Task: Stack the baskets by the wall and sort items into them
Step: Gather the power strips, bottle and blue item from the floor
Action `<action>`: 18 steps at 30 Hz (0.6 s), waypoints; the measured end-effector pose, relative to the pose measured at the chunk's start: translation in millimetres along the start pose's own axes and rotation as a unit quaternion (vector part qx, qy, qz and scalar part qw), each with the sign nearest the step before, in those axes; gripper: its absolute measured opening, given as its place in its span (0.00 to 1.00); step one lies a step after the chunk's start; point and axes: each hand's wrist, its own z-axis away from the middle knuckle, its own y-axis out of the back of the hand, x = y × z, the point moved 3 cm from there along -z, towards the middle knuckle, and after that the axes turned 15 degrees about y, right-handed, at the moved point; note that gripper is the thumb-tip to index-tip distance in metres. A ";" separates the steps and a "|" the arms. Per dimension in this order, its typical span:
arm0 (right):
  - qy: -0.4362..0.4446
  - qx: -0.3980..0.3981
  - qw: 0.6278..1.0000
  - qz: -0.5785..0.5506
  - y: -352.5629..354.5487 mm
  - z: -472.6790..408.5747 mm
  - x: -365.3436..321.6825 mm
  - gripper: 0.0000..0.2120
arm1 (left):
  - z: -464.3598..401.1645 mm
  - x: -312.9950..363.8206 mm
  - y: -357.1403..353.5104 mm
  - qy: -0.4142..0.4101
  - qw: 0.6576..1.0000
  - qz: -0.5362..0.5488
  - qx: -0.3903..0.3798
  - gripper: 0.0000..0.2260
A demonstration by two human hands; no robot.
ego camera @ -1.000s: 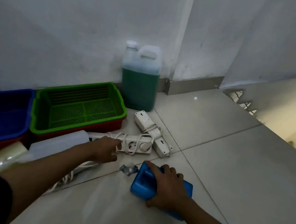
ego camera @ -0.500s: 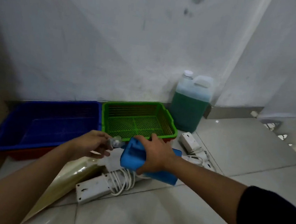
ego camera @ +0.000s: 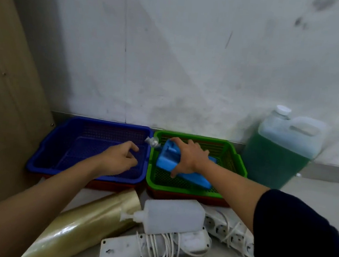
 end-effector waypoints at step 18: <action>0.116 0.099 0.974 -0.168 -71.7 -0.8 49.2 0.26 | -16.8 5.8 -103.8 -0.106 0.929 -0.355 -0.024 0.19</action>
